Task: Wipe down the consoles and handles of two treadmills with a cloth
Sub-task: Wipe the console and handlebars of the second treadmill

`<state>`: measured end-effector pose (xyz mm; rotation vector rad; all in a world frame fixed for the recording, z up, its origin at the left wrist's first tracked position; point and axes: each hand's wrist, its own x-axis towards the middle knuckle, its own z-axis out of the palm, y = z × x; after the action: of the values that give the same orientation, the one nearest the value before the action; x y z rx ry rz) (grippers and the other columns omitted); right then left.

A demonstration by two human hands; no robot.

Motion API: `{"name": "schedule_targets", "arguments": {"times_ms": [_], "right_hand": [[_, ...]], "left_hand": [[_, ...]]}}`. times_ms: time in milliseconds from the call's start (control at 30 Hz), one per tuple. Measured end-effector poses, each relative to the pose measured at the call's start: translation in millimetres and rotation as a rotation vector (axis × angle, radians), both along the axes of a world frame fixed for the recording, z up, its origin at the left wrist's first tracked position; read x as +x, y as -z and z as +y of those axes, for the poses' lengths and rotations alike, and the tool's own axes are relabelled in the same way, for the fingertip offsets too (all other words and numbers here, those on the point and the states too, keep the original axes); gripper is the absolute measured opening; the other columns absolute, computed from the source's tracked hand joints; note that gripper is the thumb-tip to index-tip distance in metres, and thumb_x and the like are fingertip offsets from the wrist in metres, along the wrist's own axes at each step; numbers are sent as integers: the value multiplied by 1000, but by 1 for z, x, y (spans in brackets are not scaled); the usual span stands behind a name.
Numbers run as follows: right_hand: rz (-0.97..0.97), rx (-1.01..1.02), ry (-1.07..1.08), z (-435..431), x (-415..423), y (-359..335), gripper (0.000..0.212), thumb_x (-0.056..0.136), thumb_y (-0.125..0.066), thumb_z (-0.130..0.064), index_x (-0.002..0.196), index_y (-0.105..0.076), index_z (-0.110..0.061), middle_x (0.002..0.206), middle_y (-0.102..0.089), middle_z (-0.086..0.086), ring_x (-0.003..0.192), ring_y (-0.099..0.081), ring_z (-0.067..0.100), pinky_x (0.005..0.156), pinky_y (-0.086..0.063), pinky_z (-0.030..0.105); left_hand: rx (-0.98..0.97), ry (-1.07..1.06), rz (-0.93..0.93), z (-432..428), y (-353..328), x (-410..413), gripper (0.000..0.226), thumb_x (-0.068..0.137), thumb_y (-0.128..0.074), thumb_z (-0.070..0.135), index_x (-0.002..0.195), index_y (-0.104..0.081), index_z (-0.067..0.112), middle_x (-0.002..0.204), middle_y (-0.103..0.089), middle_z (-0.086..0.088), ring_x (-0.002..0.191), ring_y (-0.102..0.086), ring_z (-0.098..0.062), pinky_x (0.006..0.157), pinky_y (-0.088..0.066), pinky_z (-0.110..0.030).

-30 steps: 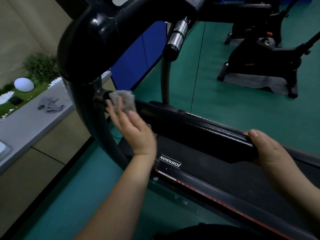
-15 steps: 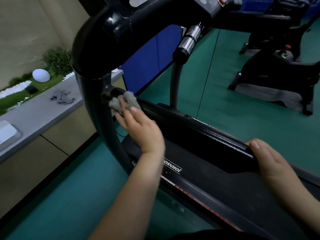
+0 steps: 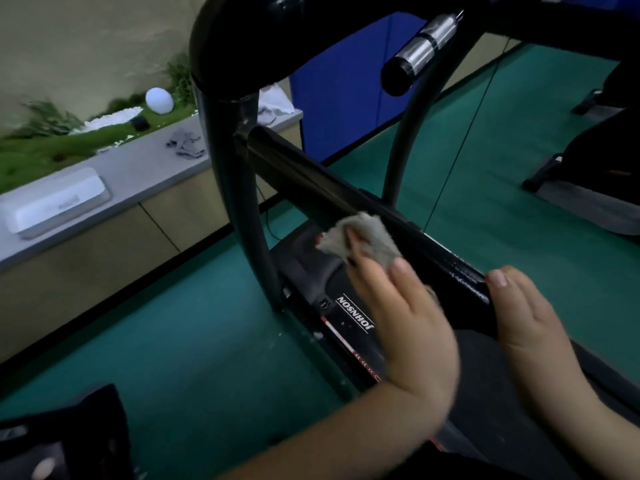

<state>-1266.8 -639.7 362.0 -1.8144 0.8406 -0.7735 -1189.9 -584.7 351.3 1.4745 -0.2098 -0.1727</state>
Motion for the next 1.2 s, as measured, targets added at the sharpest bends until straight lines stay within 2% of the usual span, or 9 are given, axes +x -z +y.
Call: {"name": "schedule_targets", "arguments": {"times_ms": [133,300,467,633,800,900,1000,1100,1200], "right_hand": [[-21,10,-21,-2,-1,0,33,83,-39,-42,66,-36,-14,56,-41,-16,52,-35,1,50,-28,13],[-29,13,-32,-5,0,1,41,78,-43,-55,65,-35,-17,54,-39,-17,53,-36,1,50,-29,12],[-6,30,-15,-7,1,2,42,78,-44,-58,62,-35,-20,52,-40,-16,54,-40,2,56,-34,20],[11,57,-49,-6,-2,-1,54,76,-44,-66,68,-42,-13,61,-44,-6,67,-51,24,68,-46,41],[126,129,-116,2,-24,-16,45,96,-37,-52,95,-58,-12,80,-62,-5,58,-55,-7,61,-39,21],[146,203,-176,24,-60,-5,44,99,-28,-51,113,-60,-24,105,-65,-8,86,-59,-7,72,-43,15],[25,603,-195,55,-92,10,50,96,-33,-58,105,-69,-25,106,-72,3,96,-68,12,86,-52,31],[-249,1107,-243,66,-106,11,52,98,-35,-52,107,-68,-14,104,-73,11,91,-72,21,72,-58,31],[-426,1115,-91,46,-100,8,50,98,-33,-54,94,-67,-17,77,-70,5,70,-70,23,59,-58,32]], "left_hand": [[-19,30,-93,1,-4,4,50,100,-29,33,147,-14,39,160,-8,6,143,-15,1,107,-24,-6],[2,-104,88,-14,-21,93,45,103,-26,32,148,-28,27,147,-39,-2,123,-47,-16,58,-35,4],[7,-150,198,-14,-21,78,44,104,-22,33,146,-28,24,134,-50,-5,96,-49,-11,79,-33,-17],[91,-40,200,-9,-11,-13,45,102,-26,35,145,-29,20,141,-45,-16,120,-51,-27,97,-40,-28],[201,183,104,18,-7,-81,38,101,-31,34,134,-41,17,131,-54,-5,113,-54,-12,99,-40,-23],[232,304,42,47,-1,-108,37,101,-33,35,135,-43,26,134,-52,4,118,-50,-6,101,-39,-22],[382,450,12,66,5,-126,44,100,-29,44,142,-38,33,151,-34,1,139,-30,-14,116,-24,-36],[690,536,-83,77,-5,-132,48,100,-19,49,145,-33,37,161,-3,0,147,6,-18,118,7,-45],[600,344,-190,91,-16,-106,45,98,-25,49,135,-48,37,158,-17,0,146,-6,-16,120,-4,-39]]}}
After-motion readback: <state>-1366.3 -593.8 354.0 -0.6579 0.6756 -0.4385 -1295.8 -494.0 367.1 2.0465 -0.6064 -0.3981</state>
